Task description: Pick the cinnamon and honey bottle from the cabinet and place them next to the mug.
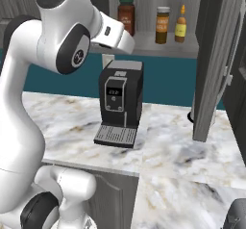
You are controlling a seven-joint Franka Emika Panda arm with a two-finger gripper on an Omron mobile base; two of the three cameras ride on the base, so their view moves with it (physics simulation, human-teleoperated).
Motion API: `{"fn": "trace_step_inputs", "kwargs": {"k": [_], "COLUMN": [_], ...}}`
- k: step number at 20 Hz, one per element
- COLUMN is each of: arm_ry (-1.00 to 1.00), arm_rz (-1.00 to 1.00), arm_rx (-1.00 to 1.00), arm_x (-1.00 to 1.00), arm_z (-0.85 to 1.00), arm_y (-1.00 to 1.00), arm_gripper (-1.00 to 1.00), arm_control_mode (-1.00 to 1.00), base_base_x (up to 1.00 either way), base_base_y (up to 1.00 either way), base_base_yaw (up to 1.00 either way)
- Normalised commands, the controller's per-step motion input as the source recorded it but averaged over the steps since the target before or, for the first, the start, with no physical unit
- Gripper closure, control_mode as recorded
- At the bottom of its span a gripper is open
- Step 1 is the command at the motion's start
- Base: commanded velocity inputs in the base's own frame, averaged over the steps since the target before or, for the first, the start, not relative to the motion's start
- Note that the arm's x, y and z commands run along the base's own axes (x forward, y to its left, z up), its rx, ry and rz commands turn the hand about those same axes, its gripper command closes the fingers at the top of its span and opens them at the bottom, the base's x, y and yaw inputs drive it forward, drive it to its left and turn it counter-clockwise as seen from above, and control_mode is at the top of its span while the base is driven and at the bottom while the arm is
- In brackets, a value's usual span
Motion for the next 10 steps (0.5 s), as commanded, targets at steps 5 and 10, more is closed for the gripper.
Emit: {"fn": "trace_step_inputs", "kwargs": {"k": [5, 10], "arm_ry": [0.0, 0.0], "arm_rz": [-0.05, -0.07], "arm_rx": [-0.01, 0.0], "arm_x": [0.07, 0.06], "arm_z": [0.03, 0.0], "arm_y": [-0.06, -0.09], "arm_gripper": [-1.0, -1.0], "arm_control_mode": [-1.0, -1.0], "base_base_x": [0.0, 0.0], "base_base_y": [0.0, 0.0], "base_base_yaw": [0.0, 0.0]}}
